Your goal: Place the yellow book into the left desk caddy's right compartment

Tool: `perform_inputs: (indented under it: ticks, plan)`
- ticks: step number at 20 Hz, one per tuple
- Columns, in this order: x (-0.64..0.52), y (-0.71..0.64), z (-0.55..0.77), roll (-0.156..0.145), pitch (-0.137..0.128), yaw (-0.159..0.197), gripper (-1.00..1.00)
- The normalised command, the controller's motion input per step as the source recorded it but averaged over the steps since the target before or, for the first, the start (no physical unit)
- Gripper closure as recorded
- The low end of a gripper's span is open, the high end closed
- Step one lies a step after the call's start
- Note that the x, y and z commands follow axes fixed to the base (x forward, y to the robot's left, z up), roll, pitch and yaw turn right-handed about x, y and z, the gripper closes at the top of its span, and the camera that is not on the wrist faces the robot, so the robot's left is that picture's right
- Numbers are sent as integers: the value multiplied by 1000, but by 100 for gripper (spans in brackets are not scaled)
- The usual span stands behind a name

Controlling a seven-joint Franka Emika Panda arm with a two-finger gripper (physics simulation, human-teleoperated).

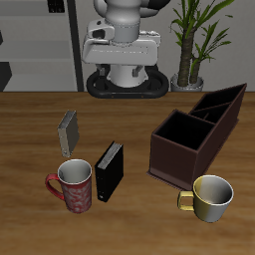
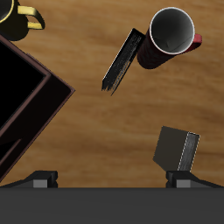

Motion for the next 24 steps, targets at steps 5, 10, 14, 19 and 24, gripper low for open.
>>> perform_inputs:
  ticks: [5, 10, 14, 19, 24]
  plan:
    - [-44, -519, -40, -32, -20, -11, -100]
    - [-44, -424, -38, -2, -2, 5, -100]
    - [-87, -694, -167, -39, 6, 14, -100]
    - [14, -521, -338, -63, 16, 3, -100]
    - [-42, -205, -270, -39, -22, -14, -100]
